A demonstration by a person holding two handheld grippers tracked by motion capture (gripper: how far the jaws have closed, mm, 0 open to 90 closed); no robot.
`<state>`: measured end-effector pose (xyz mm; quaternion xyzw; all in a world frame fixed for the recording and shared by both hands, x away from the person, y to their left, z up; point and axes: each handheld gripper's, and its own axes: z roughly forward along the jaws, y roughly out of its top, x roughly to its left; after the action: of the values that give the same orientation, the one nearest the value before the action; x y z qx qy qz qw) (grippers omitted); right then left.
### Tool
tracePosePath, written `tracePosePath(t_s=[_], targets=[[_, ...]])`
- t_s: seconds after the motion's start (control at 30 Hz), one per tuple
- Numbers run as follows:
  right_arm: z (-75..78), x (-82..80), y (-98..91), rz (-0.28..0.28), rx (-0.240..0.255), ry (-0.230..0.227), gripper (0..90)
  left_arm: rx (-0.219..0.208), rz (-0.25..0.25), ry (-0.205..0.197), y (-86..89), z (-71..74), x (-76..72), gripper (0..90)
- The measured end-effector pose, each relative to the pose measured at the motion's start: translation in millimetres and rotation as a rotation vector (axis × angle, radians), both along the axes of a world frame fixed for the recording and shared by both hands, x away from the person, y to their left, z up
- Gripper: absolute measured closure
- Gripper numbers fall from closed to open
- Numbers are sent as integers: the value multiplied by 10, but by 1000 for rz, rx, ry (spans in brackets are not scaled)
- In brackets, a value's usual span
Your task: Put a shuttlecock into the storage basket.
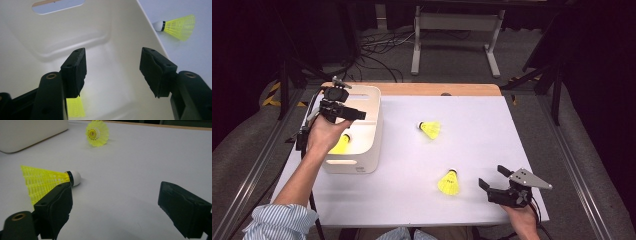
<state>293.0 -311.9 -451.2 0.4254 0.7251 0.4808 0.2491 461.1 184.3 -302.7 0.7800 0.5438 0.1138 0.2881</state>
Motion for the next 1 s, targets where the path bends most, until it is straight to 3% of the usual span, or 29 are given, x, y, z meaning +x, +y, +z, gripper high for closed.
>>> tracePosePath(t_s=[0.2,0.6,1.0], targets=[[3,-29,-20,0,-1,-9,128,-1,-27,-12,-101,44,-30,390],[13,-38,-9,13,2,-14,129,-1,-25,-18,-180,96,-78,390],[11,-34,-2,13,1,-8,129,-33,-50,-31,-254,155,-126,379]])
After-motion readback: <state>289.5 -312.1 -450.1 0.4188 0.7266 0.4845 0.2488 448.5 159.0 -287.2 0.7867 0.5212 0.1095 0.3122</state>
